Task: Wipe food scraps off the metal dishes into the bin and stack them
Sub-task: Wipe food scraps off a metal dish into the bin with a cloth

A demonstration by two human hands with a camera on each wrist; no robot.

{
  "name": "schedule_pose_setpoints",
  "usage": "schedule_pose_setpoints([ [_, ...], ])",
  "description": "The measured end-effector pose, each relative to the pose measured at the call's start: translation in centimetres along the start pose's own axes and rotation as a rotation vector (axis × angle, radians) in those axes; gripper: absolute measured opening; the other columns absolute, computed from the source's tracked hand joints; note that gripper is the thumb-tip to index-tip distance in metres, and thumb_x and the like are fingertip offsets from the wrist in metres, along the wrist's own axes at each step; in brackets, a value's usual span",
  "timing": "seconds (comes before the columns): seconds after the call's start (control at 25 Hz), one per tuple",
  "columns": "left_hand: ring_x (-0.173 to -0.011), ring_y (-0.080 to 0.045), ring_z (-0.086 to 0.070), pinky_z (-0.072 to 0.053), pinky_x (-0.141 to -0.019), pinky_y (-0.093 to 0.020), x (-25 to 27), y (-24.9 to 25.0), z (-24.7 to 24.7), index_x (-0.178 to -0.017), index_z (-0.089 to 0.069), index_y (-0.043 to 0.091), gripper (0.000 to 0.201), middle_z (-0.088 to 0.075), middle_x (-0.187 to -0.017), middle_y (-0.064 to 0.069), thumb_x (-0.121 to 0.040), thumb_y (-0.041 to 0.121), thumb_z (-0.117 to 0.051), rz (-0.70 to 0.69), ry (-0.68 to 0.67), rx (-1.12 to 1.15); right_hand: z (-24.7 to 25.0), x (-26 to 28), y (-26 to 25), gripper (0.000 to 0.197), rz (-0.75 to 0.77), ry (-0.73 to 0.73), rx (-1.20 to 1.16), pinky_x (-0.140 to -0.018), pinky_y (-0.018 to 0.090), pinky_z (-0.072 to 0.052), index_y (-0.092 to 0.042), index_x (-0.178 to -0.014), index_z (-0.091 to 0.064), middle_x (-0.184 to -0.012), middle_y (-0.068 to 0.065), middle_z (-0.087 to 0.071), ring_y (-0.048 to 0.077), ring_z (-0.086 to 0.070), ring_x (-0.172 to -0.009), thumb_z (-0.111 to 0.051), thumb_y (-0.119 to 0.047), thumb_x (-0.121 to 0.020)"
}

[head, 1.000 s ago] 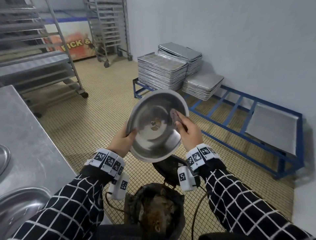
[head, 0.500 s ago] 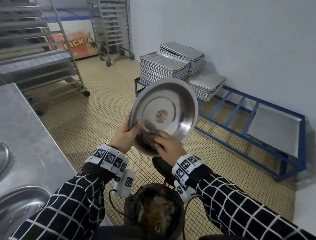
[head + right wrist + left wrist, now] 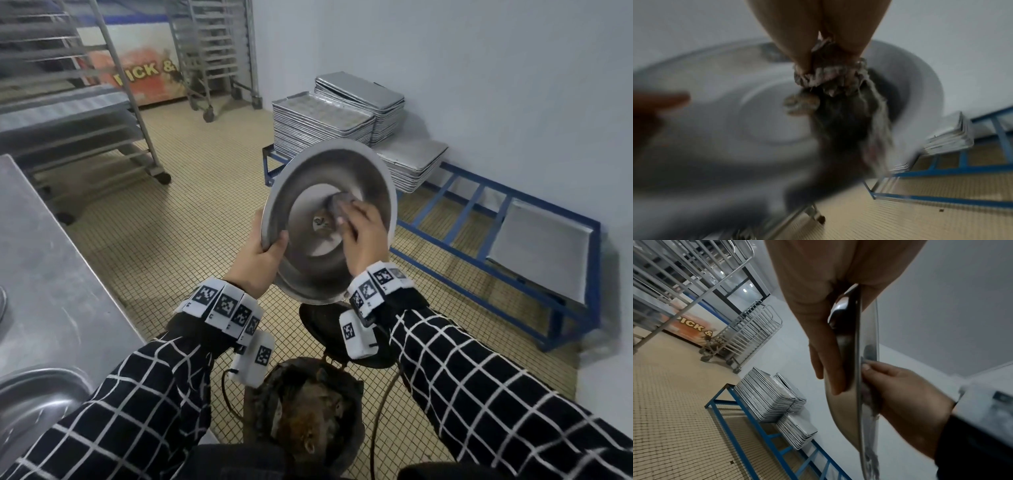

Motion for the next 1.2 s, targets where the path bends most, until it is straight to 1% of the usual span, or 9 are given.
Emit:
schedule_pose_setpoints([
  [0.12,-0.095,-0.005,-0.060,-0.046,-0.063,-0.004,-0.3,0.1,0.1,-0.142,-0.034,0.019,0.045,-0.060,-0.102,0.010,-0.099,0.021,-0.047,0.020,0.018,0.087,-1.7,1.6,0.8,0.036,0.067,-0.133,0.035,-0.107,0.020,-0.028,-0.016,-0.130,-0.058,-0.138,0.007,-0.044,0.010,-0.037,-0.125,-0.054,-0.013,-0.095],
  [0.36,-0.083,0.009,-0.048,-0.040,-0.057,0.003,-0.3,1.1,0.6,-0.141,-0.021,0.030,0.048,-0.051,-0.101,0.013,-0.100,0.018,-0.042,-0.052,0.121,0.101,-4.8,5.6,-1.9,0.020,0.243,-0.386,0.199,-0.088,0.034,-0.050,-0.005,-0.106,-0.066,-0.114,0.008,-0.059,0.020,-0.056,-0.100,-0.055,-0.006,-0.089],
  [0.48,-0.086,0.000,-0.051,-0.042,-0.054,-0.001,-0.2,0.7,0.4,-0.148,-0.011,0.027,0.055,-0.050,-0.105,0.006,-0.101,0.023,-0.040,-0.053,0.149,0.044,-4.3,7.3,-3.6,0.027,0.243,-0.327,0.037,-0.088,0.026,-0.050,-0.010,-0.119,-0.063,-0.115,0.003,-0.061,0.013,-0.057,-0.101,-0.054,-0.011,-0.093],
  [0.6,-0.078,0.004,-0.050,-0.039,-0.050,0.001,0.1,0.8,0.4,-0.150,-0.006,0.026,0.058,-0.052,-0.104,0.004,-0.102,0.028,-0.038,-0.013,0.168,0.089,-4.3,8.4,-5.3,0.038,0.198,-0.266,-0.160,-0.103,0.017,-0.039,-0.013,-0.135,-0.051,-0.137,0.000,-0.048,0.004,-0.043,-0.126,-0.050,-0.016,-0.097],
  [0.68,-0.073,0.009,-0.055,-0.040,-0.054,0.002,0.4,1.5,0.1,-0.149,-0.008,0.024,0.055,-0.052,-0.100,0.009,-0.102,0.024,-0.036,-0.032,0.145,0.145,-5.6,8.5,-6.2,0.048,0.188,-0.380,-0.155,-0.106,0.008,-0.027,-0.022,-0.148,-0.031,-0.154,-0.003,-0.029,0.004,-0.024,-0.141,-0.042,-0.026,-0.101],
  [0.8,-0.073,0.011,-0.060,-0.044,-0.057,-0.002,0.5,2.2,0.3,-0.135,-0.022,0.038,0.041,-0.056,-0.097,0.013,-0.102,0.023,-0.038,-0.055,0.123,0.188,-6.4,6.9,-4.8,0.052,0.220,-0.489,0.102,-0.114,0.024,-0.015,-0.026,-0.152,-0.014,-0.160,0.000,-0.011,0.014,-0.008,-0.146,-0.029,-0.036,-0.103],
  [0.96,-0.092,0.000,-0.059,-0.046,-0.064,-0.005,0.3,2.0,1.1,-0.118,-0.030,0.045,0.029,-0.057,-0.108,0.009,-0.101,0.024,-0.040,-0.040,0.124,0.230,-5.2,5.4,0.1,0.057,0.212,-0.440,0.513,-0.121,0.038,-0.009,-0.023,-0.151,-0.021,-0.158,0.006,-0.019,0.019,-0.008,-0.147,-0.013,-0.045,-0.099],
  [1.08,-0.092,0.004,-0.057,-0.044,-0.066,-0.001,0.5,1.3,1.3,-0.125,-0.025,0.044,0.033,-0.056,-0.109,0.013,-0.102,0.024,-0.039,-0.036,0.160,0.232,-5.2,7.6,-1.9,0.055,0.267,-0.364,0.335,-0.120,0.037,-0.013,-0.017,-0.146,-0.036,-0.151,0.006,-0.035,0.018,-0.022,-0.144,-0.017,-0.040,-0.100],
  [1.2,-0.114,-0.007,-0.053,-0.041,-0.075,-0.002,0.7,0.9,1.3,-0.148,-0.014,0.030,0.052,-0.052,-0.129,0.003,-0.102,0.027,-0.038,-0.005,0.176,0.231,-5.2,9.9,-5.7,0.043,0.290,-0.307,0.032,-0.115,0.022,-0.022,-0.019,-0.144,-0.038,-0.148,-0.004,-0.039,0.002,-0.026,-0.139,-0.034,-0.028,-0.103],
])
Point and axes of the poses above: each hand's wrist, its own x-axis away from the middle knuckle, its own z-axis out of the back of the hand, y = z × x, the point moved 10 cm from there along -x, towards the middle knuckle
